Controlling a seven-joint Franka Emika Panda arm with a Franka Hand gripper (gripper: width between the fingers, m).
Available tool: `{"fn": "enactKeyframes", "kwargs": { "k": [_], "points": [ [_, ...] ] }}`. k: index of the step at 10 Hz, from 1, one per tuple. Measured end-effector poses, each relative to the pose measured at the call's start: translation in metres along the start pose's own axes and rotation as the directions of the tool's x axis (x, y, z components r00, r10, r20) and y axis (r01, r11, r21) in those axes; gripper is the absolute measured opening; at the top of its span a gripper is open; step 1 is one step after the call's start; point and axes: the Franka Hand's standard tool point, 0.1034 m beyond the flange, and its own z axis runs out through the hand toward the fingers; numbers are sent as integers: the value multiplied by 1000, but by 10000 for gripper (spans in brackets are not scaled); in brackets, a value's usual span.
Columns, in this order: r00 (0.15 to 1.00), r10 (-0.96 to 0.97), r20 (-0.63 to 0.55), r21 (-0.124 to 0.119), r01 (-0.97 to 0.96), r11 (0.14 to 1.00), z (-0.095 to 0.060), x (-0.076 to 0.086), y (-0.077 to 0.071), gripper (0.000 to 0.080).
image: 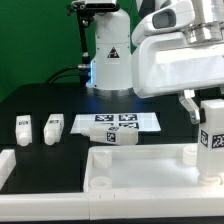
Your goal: Assemble desk
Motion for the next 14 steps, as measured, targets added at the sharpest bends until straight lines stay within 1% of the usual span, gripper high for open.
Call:
{"fn": "enactKeyframes", "kwargs": {
  "k": [3, 5, 6, 7, 8, 9, 10, 11, 12, 13, 14],
  "points": [
    [1000, 2, -14, -2, -2, 1000, 3, 0, 1, 284],
    [999, 1, -48, -5, -1, 1000, 4, 4, 0, 284],
    [999, 1, -48, -5, -1, 1000, 4, 4, 1, 360],
    [999, 1, -48, -5, -1, 1000, 4, 4, 0, 360],
    [999, 1, -48, -5, -1, 1000, 4, 4, 0, 499],
    [999, 1, -45, -4, -1, 1000, 4, 4, 0, 600],
    [1000, 1, -15, 0, -1, 1000, 4, 4, 0, 600],
    [1000, 5, -10, -1, -5, 1000, 2, 12, 3, 639],
    [1000, 8, 15, 0, -8, 1000, 2, 15, 6, 647],
    [990, 16, 139, 12, -18, 1000, 3, 12, 10, 647],
    [974, 30, 225, 23, -36, 999, 0, 18, 16, 649]
  ]
}}
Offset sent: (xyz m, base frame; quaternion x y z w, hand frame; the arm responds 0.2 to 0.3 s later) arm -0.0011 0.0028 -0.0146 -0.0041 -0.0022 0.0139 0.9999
